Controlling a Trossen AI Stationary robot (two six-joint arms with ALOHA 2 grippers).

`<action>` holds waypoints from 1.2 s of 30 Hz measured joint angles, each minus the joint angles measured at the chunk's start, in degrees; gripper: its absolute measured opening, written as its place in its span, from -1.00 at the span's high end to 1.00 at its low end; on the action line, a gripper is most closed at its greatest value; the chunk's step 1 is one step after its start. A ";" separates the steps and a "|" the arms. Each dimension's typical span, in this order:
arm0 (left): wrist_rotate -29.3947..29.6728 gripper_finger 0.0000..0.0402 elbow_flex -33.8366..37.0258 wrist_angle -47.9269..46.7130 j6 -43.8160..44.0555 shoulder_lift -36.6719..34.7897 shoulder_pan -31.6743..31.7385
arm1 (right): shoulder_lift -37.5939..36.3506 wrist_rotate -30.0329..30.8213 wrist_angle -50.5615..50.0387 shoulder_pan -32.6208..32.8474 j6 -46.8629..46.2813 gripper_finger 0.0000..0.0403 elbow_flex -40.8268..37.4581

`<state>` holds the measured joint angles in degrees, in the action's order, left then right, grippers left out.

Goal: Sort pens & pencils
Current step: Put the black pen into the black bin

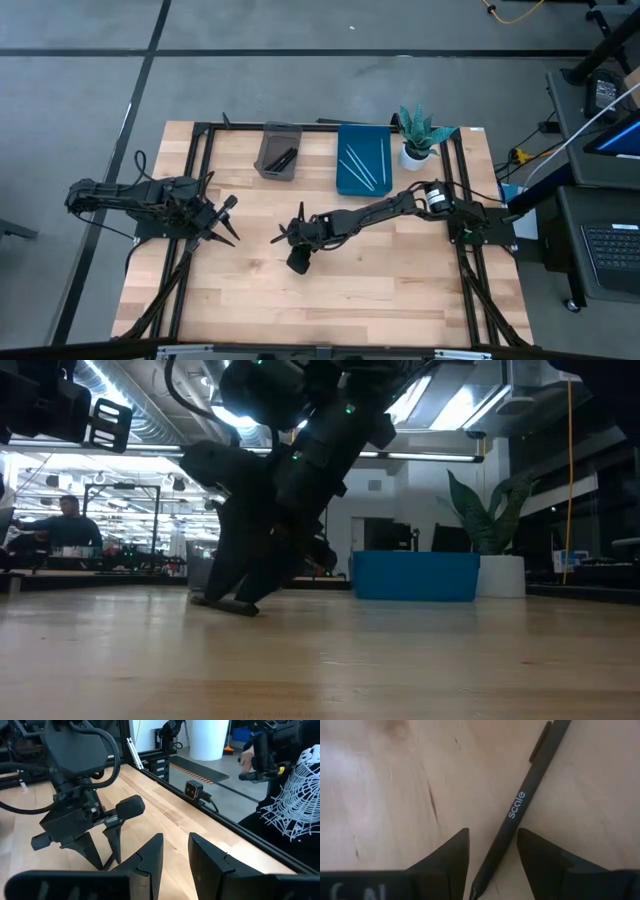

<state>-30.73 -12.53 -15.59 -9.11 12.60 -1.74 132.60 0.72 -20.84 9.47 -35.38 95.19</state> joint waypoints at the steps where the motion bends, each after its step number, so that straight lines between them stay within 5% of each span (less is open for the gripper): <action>1: -0.01 0.57 0.00 0.00 0.15 0.00 0.00 | 0.25 0.00 -0.48 0.00 0.10 0.16 0.02; 9: 0.00 0.57 0.02 0.00 1.23 0.00 -0.04 | 0.35 -0.57 -4.39 -0.02 -0.17 0.25 0.18; 20: -0.01 0.57 0.04 0.04 2.65 0.00 -0.04 | 0.21 -5.06 -7.91 -1.28 -2.05 0.89 0.16; 36: 0.00 0.57 0.07 0.02 2.57 0.02 -0.07 | 0.41 -5.21 -11.29 -1.49 4.20 0.89 3.16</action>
<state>-30.73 -12.47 -15.57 -6.55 12.62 -1.80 133.00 -4.50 -32.13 7.99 -31.17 98.35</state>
